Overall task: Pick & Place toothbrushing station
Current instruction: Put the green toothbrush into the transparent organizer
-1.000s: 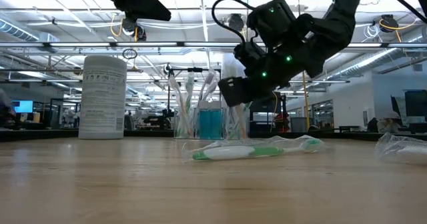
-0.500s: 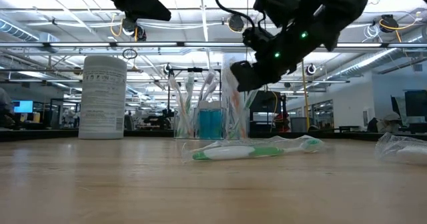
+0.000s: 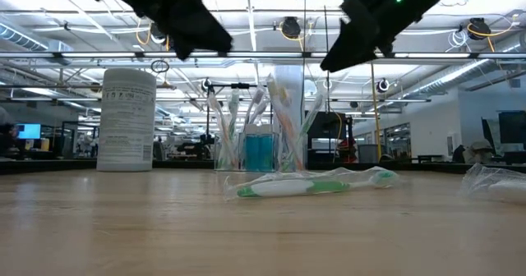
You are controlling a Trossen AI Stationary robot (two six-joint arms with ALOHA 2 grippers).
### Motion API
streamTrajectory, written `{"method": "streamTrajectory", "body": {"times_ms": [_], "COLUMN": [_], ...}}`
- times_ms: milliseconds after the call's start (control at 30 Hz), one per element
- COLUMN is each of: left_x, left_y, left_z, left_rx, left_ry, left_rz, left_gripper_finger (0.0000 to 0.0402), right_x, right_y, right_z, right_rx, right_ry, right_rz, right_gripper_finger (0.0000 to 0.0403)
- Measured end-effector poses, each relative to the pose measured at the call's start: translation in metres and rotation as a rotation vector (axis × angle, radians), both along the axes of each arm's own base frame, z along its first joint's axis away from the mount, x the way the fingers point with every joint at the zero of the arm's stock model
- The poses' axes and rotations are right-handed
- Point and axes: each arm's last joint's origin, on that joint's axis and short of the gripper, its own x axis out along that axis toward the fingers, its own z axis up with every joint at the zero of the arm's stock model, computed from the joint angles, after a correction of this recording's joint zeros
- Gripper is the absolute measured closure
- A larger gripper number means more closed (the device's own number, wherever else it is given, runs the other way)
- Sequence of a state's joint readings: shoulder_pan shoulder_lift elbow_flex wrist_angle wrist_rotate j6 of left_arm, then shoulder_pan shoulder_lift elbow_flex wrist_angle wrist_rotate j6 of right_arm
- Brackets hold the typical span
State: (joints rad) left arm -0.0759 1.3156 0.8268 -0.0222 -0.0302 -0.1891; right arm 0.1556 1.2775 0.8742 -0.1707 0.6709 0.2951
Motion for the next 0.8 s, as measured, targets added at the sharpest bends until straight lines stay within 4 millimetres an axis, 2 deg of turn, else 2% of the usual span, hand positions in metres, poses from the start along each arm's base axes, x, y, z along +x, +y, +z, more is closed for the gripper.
{"method": "streamTrajectory", "body": {"times_ms": [233, 400, 633, 800], "left_x": [0.046, 0.083, 0.135, 0.151], "left_y": [-0.036, -0.055, -0.064, -0.066], "left_z": [-0.043, -0.067, -0.099, -0.119], "left_rx": [-0.104, -0.114, -0.079, -0.089], "left_ry": [-0.088, 0.016, 0.235, 0.295], "left_rz": [-0.109, -0.112, -0.089, -0.052], "left_gripper_finger": [0.0325, 0.0325, 0.0325, 0.0325], "right_x": [-0.010, -0.011, -0.011, -0.011], "right_y": [0.011, 0.013, 0.013, 0.013], "right_z": [0.007, 0.007, 0.007, 0.006], "right_rx": [0.035, 0.030, 0.035, 0.033], "right_ry": [-0.014, -0.009, -0.009, 0.000], "right_rz": [0.044, 0.059, 0.054, 0.054], "right_gripper_finger": [0.0226, 0.0231, 0.0231, 0.0232]}}
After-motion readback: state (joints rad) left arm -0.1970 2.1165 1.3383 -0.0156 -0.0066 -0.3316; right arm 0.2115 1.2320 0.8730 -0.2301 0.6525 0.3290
